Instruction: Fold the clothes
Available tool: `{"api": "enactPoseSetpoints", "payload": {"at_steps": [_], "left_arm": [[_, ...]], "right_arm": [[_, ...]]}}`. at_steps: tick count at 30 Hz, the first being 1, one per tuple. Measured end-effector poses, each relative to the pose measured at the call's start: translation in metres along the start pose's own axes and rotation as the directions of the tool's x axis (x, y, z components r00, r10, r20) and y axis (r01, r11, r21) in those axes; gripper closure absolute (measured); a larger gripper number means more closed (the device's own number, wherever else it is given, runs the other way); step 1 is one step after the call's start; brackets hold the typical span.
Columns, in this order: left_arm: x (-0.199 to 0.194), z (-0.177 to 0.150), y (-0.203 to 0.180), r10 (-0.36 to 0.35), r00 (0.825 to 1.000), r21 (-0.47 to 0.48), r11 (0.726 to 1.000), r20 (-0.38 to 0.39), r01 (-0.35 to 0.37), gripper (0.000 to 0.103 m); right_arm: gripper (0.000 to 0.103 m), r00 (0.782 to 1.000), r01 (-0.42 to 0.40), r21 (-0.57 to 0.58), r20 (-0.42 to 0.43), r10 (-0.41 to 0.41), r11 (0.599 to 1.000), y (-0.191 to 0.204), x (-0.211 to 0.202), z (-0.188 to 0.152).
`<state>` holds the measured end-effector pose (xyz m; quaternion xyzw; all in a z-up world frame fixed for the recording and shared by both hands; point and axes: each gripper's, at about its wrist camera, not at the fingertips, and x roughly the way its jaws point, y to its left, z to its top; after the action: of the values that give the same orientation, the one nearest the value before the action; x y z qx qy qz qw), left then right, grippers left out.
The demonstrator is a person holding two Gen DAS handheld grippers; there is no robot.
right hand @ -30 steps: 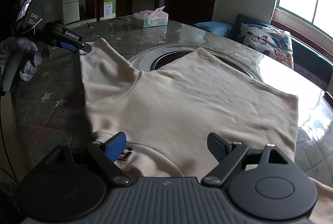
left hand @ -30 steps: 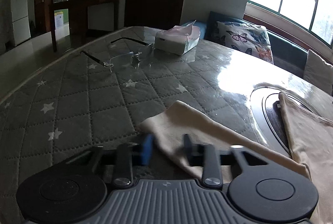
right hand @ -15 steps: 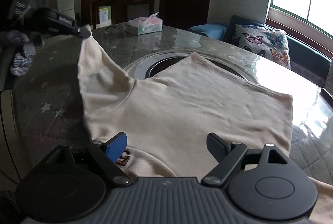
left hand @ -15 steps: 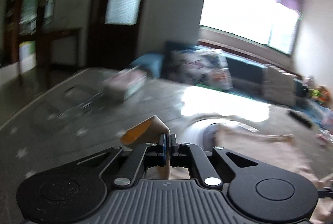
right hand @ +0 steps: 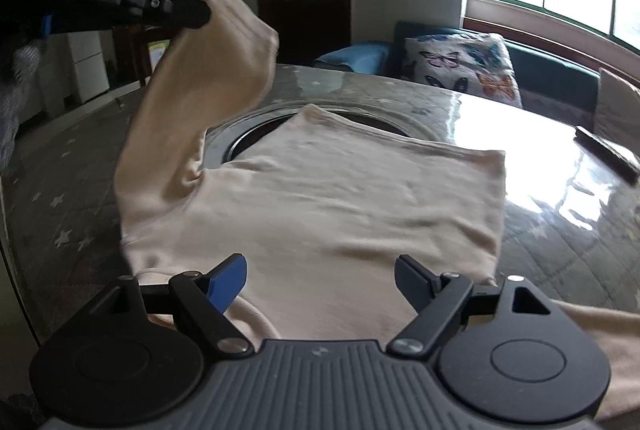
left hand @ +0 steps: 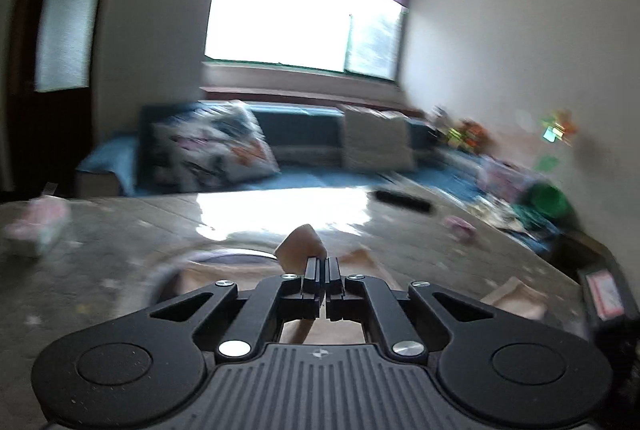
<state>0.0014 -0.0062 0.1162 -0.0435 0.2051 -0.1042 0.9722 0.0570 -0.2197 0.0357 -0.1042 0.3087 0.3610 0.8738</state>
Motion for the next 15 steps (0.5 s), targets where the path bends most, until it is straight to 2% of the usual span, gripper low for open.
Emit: {"api": "enactPoseSetpoints", "payload": {"at_steps": [6, 9, 12, 15], "left_arm": [[0.016, -0.018, -0.032, -0.087, 0.992, 0.074, 0.993, -0.094, 0.094, 0.097], [0.016, -0.026, -0.032, -0.103, 0.987, 0.093, 0.989, -0.122, 0.115, 0.092], [0.005, -0.034, -0.013, -0.059, 0.99, 0.104, 0.992, -0.127, 0.073, 0.079], [0.002, -0.045, 0.014, 0.016, 0.988, 0.087, 0.996, -0.155, -0.002, 0.077]], "right_arm": [[0.026, 1.0, 0.031, 0.067, -0.009, -0.03, 0.997, -0.02, -0.004, -0.007], [0.027, 0.999, 0.038, 0.084, -0.018, -0.036, 0.996, -0.025, -0.006, -0.011], [0.031, 0.999, 0.04, 0.091, -0.025, -0.038, 0.995, -0.028, -0.009, -0.013], [0.037, 0.999, 0.032, 0.109, -0.023, -0.03, 0.994, -0.032, -0.013, -0.013]]}}
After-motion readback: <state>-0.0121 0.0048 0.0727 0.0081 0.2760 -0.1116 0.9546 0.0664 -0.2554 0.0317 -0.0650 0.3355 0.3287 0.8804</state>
